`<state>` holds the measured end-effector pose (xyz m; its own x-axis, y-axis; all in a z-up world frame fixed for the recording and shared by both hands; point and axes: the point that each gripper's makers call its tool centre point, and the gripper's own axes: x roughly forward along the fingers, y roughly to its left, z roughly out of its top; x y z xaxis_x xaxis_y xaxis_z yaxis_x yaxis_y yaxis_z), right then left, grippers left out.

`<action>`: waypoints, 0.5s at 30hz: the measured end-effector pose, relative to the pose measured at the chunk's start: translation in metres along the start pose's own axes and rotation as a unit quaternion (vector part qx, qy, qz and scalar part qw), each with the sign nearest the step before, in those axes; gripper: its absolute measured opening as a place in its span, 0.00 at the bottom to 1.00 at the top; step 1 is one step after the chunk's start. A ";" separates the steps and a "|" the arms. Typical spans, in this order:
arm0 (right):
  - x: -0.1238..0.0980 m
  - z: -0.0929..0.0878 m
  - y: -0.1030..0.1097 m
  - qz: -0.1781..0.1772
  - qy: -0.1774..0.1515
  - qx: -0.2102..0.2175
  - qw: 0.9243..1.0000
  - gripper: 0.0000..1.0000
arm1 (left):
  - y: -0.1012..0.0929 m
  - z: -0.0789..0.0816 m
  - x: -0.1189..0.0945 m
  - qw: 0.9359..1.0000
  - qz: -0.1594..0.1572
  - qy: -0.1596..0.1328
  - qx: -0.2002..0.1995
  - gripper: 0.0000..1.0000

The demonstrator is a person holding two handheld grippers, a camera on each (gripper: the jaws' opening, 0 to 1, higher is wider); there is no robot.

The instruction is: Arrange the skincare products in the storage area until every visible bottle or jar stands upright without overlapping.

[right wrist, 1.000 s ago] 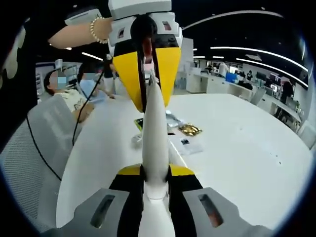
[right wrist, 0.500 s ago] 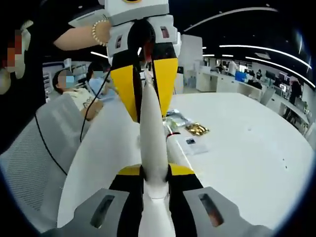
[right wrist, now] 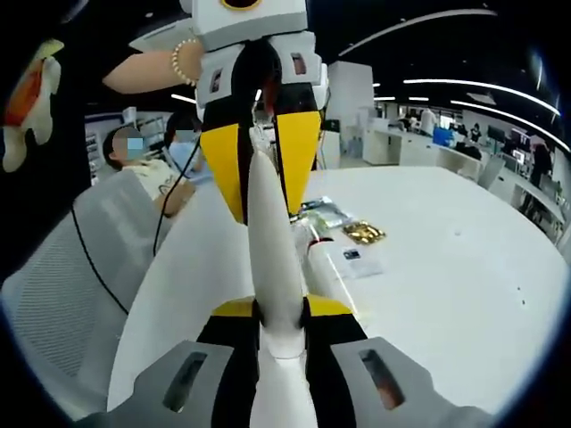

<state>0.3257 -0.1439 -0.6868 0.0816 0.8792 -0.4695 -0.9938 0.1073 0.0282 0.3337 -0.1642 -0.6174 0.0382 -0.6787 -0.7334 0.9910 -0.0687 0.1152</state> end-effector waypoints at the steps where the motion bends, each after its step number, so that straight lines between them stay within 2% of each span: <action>1: 0.000 0.000 0.000 -0.001 0.000 0.000 1.000 0.18 | 0.000 0.000 0.000 1.000 0.000 0.001 0.001 0.14; 10: 0.000 -0.004 -0.001 -0.015 0.017 0.010 1.000 0.21 | 0.000 -0.002 -0.001 1.000 -0.003 0.001 -0.005 0.18; 15: -0.001 -0.014 -0.001 -0.023 0.030 0.032 0.999 0.30 | 0.000 -0.004 -0.002 1.000 0.004 0.008 -0.008 0.22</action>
<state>0.3254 -0.1514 -0.6984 0.1201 0.8437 -0.5232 -0.9822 0.1775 0.0609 0.3345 -0.1599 -0.6191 0.0477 -0.6679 -0.7427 0.9926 -0.0511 0.1097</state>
